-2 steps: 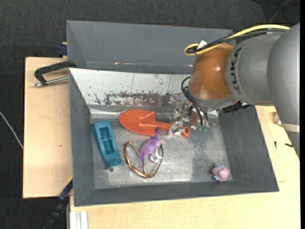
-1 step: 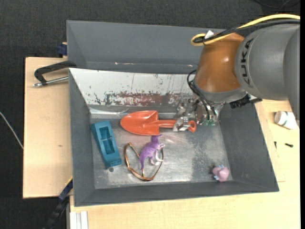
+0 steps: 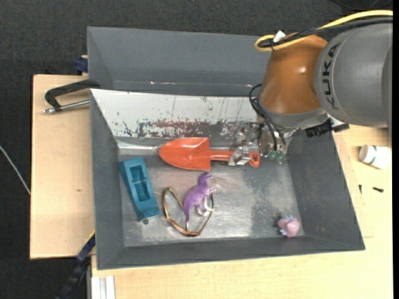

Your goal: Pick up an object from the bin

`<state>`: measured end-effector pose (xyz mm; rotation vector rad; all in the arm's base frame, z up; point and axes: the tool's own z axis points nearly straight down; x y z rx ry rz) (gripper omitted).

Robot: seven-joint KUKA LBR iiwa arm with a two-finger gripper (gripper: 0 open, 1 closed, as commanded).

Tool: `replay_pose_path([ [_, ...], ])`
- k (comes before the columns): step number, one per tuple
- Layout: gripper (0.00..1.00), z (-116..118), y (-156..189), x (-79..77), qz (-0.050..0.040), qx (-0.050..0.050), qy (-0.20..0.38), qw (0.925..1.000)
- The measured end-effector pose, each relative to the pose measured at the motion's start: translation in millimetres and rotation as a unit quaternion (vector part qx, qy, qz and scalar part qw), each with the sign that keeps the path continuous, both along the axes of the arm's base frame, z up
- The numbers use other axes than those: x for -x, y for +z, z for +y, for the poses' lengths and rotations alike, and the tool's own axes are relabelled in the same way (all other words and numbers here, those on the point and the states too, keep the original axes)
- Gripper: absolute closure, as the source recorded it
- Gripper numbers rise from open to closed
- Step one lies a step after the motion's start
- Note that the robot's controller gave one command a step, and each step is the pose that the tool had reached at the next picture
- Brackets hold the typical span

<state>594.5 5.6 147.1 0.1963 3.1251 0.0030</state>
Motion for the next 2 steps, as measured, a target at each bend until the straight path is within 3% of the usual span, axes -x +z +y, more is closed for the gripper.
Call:
replay_pose_path([
  [1,1.00,-3,28,-3.0,0.0051,0.000,-0.004,1.0000],
  [2,1.00,-9,91,-2.7,0.0032,0.000,-0.007,1.0000],
])
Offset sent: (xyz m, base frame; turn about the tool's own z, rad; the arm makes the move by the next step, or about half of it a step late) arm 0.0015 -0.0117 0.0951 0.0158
